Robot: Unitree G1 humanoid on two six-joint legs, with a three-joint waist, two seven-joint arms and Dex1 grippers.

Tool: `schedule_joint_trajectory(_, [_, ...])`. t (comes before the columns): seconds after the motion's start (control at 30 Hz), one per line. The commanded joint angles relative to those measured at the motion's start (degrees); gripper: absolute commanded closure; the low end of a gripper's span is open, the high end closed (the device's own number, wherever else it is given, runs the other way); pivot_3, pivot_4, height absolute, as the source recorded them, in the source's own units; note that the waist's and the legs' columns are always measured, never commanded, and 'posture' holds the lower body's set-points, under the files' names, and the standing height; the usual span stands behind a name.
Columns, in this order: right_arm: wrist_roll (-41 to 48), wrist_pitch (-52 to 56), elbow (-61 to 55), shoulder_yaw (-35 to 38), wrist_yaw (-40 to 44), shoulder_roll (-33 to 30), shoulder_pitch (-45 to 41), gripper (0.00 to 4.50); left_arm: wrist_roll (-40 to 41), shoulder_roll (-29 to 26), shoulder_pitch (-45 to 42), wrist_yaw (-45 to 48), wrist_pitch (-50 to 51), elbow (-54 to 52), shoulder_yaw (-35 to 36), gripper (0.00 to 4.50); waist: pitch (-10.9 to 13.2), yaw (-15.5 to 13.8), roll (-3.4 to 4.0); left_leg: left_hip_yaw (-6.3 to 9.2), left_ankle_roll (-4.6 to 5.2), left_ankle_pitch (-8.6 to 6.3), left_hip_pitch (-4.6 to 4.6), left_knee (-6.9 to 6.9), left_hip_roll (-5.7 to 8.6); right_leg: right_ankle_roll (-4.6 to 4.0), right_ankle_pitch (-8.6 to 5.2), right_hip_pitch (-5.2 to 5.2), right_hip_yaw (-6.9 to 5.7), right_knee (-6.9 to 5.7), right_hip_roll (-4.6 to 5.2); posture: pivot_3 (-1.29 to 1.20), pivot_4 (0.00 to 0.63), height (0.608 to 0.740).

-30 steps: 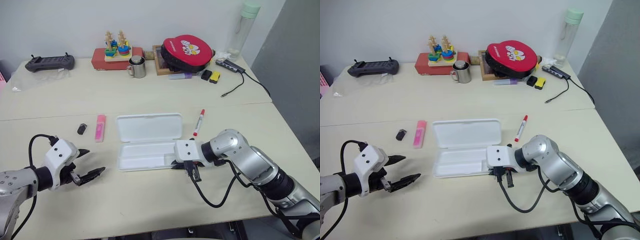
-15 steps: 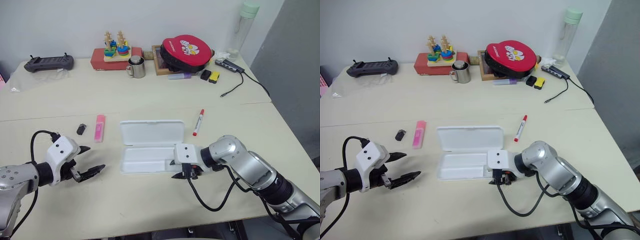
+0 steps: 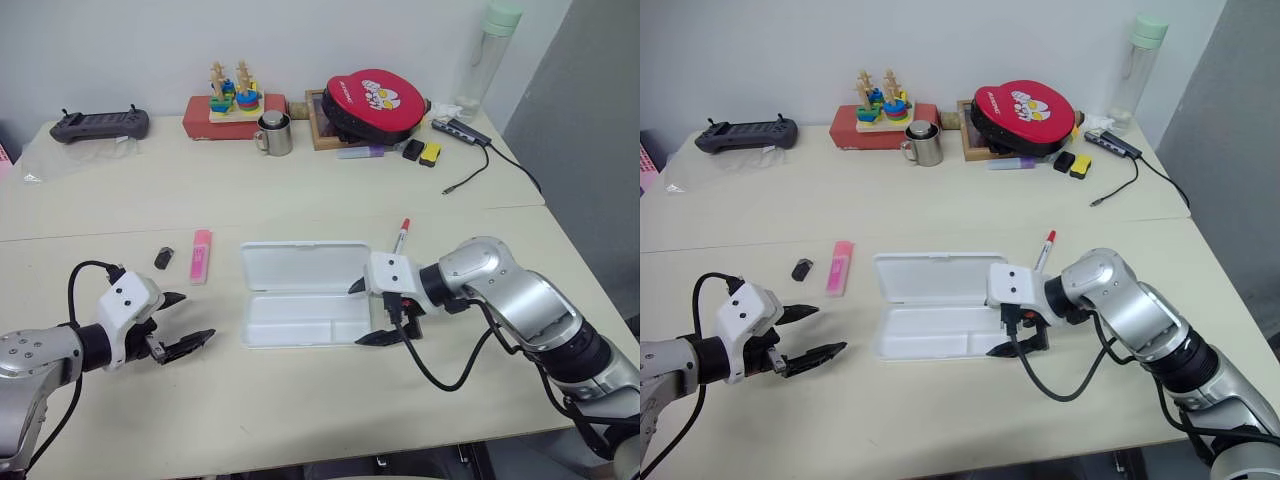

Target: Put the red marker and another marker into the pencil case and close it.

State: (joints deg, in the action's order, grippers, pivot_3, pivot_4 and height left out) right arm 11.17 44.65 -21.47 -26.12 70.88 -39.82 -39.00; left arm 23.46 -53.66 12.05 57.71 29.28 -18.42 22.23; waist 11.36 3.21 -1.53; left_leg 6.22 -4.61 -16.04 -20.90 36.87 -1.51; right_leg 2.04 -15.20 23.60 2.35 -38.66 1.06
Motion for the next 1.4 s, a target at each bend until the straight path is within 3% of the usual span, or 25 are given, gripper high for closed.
schedule_joint_trajectory(0.03, [1.5, -0.8, -1.0, 3.4, 1.7, -4.2, 0.2, 0.05, 3.9, -1.4, 0.4, 1.5, 2.5, -4.7, 4.5, 0.0, 0.0, 0.0, 0.0, 0.0, 0.0, 0.0, 0.0, 0.0, 0.0, 0.0, 0.0, -0.01, 0.0, 0.01, 0.0, 0.0, 0.15, 0.74])
schedule_joint_trajectory(0.3, [-3.5, -6.8, 9.5, 4.9, 0.2, -12.1, -0.5, 0.05, 9.5, -3.7, 0.1, 3.0, 7.6, -12.6, 8.1, 0.0, 0.0, 0.0, 0.0, -0.08, 0.0, 0.0, 0.02, 0.05, 0.0, 0.12, -0.07, -0.02, 0.04, 0.02, 0.0, 0.0, 0.15, 0.74])
schedule_joint_trajectory(0.7, [-6.7, -2.1, 22.0, 8.3, -11.9, -1.7, -7.4, 0.05, 11.3, -7.4, -8.2, -3.3, 14.1, -16.9, 7.3, 0.0, 0.1, 0.1, 0.02, -0.07, 0.0, 0.01, 0.0, 0.04, 0.0, -0.04, 0.02, 0.04, 0.06, -0.07, -0.02, 0.0, 0.15, 0.74])
schedule_joint_trajectory(1.4, [-8.4, 3.6, 32.4, 11.3, -24.3, 8.2, -13.5, 0.05, 8.8, -7.1, -9.2, -5.0, 12.4, -17.3, 4.4, 0.0, 0.1, 0.2, 0.07, -0.1, 0.0, 0.01, -0.01, 0.0, 0.0, -0.06, 0.03, 0.08, 0.09, -0.12, -0.02, 0.0, 0.15, 0.74])
